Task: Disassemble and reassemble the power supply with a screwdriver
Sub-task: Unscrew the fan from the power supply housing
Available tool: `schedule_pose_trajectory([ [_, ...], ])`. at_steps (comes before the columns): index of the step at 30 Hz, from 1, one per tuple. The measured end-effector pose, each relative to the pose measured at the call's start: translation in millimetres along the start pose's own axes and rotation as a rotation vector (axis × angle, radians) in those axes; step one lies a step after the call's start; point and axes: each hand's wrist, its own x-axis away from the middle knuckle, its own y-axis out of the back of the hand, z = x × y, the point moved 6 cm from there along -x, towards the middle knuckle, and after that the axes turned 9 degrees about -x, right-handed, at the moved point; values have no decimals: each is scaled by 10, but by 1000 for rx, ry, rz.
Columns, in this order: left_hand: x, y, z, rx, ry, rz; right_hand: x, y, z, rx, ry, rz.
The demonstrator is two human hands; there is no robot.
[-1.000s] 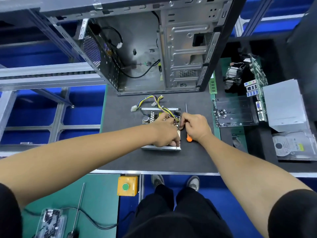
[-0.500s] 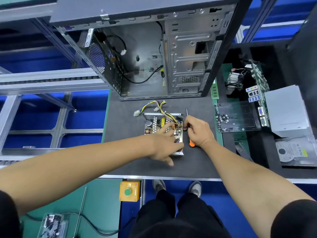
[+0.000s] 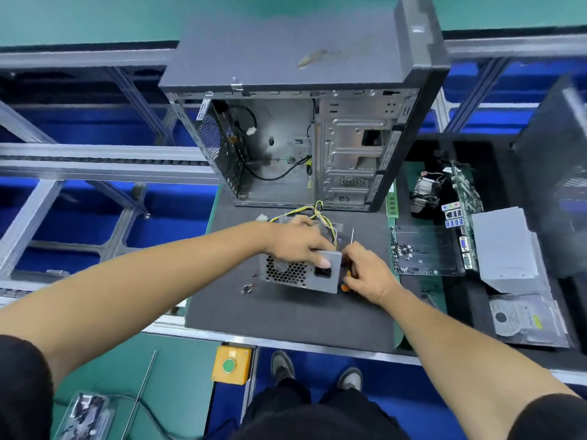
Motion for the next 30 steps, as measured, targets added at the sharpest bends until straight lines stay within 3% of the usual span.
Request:
schedule_pose_trajectory([
  [4,-61,137,55,118,39,82,13,0,9,133,34,165],
  [9,-162,215,108,362,40,102,-54,65,-24,128,61,289],
  [13,-211,264,150,529,72,98,-78,185,-108,233,97,314],
  [18,-324,348,238,658,111,70,-75,498,-97,116,124,107],
  [24,-426,414,355,675,136,21,-308,1262,204,-357,64,-402],
  [30,-402,411,562,726,233,-36,-549,1588,481,-444,136,-509],
])
